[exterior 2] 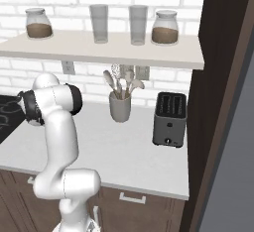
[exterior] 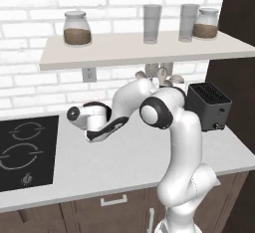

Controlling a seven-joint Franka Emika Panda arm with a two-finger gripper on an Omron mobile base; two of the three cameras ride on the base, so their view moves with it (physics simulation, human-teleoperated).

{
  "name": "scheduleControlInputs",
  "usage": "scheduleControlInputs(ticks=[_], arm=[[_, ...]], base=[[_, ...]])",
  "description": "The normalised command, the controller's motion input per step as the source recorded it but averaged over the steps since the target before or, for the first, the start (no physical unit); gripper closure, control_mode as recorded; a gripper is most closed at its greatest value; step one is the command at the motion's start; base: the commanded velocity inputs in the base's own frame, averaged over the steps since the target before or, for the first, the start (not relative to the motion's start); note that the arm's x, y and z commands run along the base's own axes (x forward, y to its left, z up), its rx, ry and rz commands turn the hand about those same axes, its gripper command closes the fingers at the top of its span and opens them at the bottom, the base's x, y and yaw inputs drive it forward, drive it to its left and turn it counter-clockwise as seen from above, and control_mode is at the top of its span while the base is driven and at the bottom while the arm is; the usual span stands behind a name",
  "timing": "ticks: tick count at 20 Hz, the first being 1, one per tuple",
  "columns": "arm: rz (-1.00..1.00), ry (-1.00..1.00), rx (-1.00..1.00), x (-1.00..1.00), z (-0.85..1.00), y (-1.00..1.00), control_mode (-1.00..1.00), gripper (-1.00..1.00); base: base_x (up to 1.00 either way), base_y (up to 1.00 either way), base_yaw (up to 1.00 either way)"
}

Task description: Pick up the bowls on the counter and stack them on top of one another in the open cabinet. Place the smaller bowl on top of the larger bowl.

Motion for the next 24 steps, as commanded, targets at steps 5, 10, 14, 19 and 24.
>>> scheduleControlInputs(ticks=[5,10,14,19,24], arm=[[0.00,0.00,-0.01,0.19,-0.20,0.00,-1.00,1.00],[0.00,0.00,0.00,0.04,-0.06,0.00,-1.00,1.00],[0.00,-0.03,0.00,-0.27,0.10,-0.02,-1.00,1.00],[-0.04,-0.22,0.03,-0.95,0.75,-0.39,-1.00,1.00],[-0.13,-0.27,0.10,-1.00,0.85,-0.75,-1.00,1.00]], base=[[0.00,0.00,0.00],[0.00,0.00,0.00],[0.00,0.00,0.00],[0.00,0.00,0.00],[0.00,0.00,0.00]])
